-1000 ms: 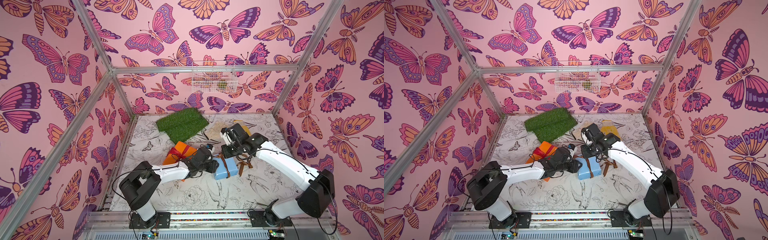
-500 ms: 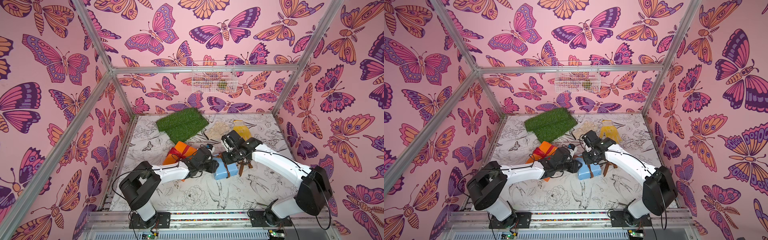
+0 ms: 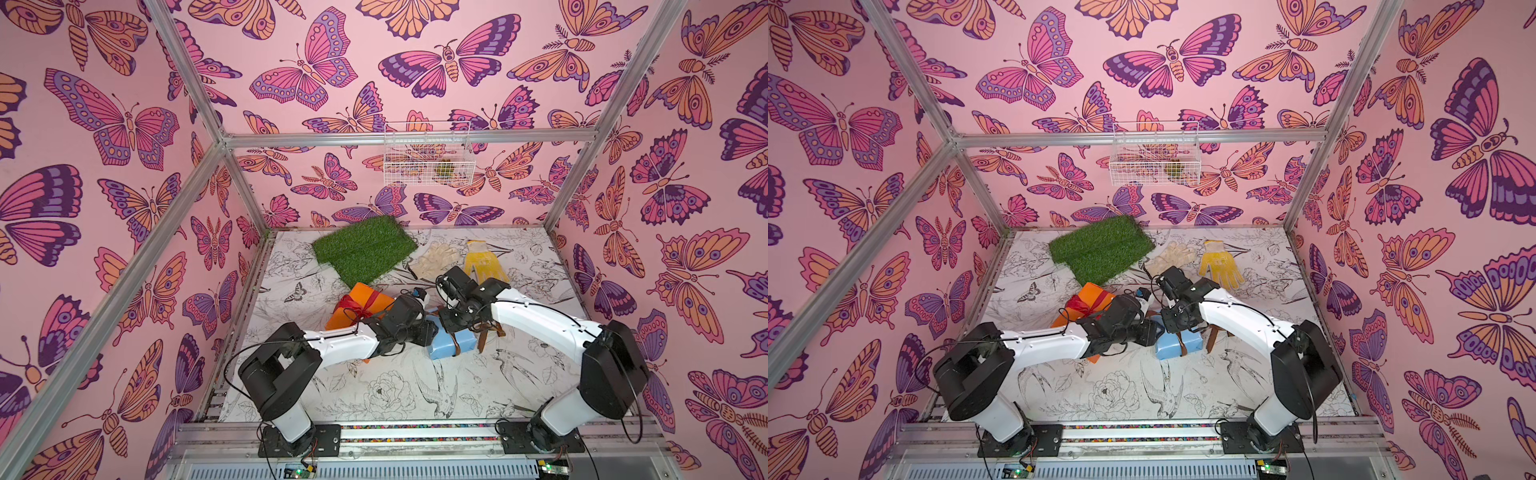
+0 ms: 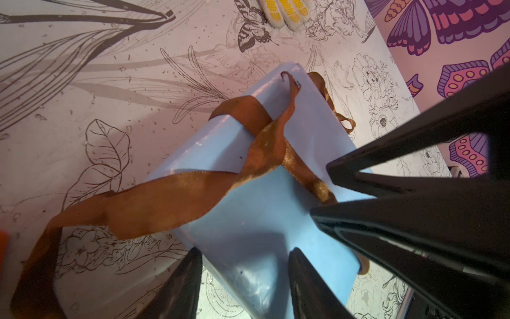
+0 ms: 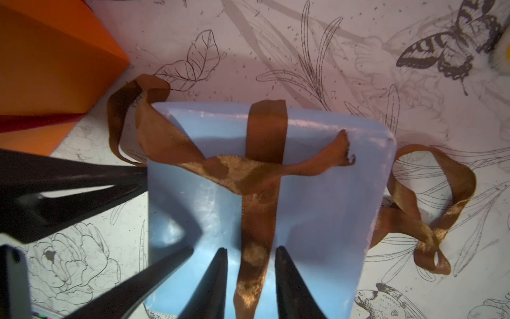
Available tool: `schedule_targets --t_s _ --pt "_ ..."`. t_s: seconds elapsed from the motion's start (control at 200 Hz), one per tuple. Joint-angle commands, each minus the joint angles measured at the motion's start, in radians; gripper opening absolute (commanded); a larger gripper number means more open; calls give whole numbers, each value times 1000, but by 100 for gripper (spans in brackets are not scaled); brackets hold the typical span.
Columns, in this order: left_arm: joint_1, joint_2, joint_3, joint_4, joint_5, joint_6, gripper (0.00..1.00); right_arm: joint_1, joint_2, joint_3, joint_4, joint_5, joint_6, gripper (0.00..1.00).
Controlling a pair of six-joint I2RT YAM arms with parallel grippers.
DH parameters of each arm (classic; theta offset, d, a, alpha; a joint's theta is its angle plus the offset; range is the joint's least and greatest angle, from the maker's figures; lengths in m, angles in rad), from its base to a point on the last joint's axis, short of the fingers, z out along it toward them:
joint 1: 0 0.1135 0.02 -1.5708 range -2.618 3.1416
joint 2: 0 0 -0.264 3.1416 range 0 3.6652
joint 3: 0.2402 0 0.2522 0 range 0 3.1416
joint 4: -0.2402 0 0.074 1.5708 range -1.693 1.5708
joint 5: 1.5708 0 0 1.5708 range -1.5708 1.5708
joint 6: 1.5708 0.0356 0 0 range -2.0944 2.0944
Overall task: Untie the ribbon bows on the gift boxes
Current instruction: Pull the ribbon from the gift box.
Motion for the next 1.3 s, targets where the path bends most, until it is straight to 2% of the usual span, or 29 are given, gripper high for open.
schedule_targets --t_s 0.0,0.175,0.506,0.586,1.297 --pt "-6 3 -12 -32 7 1 53 9 23 -4 -10 34 2 32" --pt "-6 4 -12 -29 9 4 53 10 39 1 -13 46 1 29" --pt "-6 4 -16 -25 7 3 53 10 40 8 -31 47 6 9" --pt "-6 4 -16 -23 8 4 53 9 40 13 -37 42 4 0" --pt "-6 0 -9 -20 4 -1 53 10 -87 227 -173 -31 -49 0"
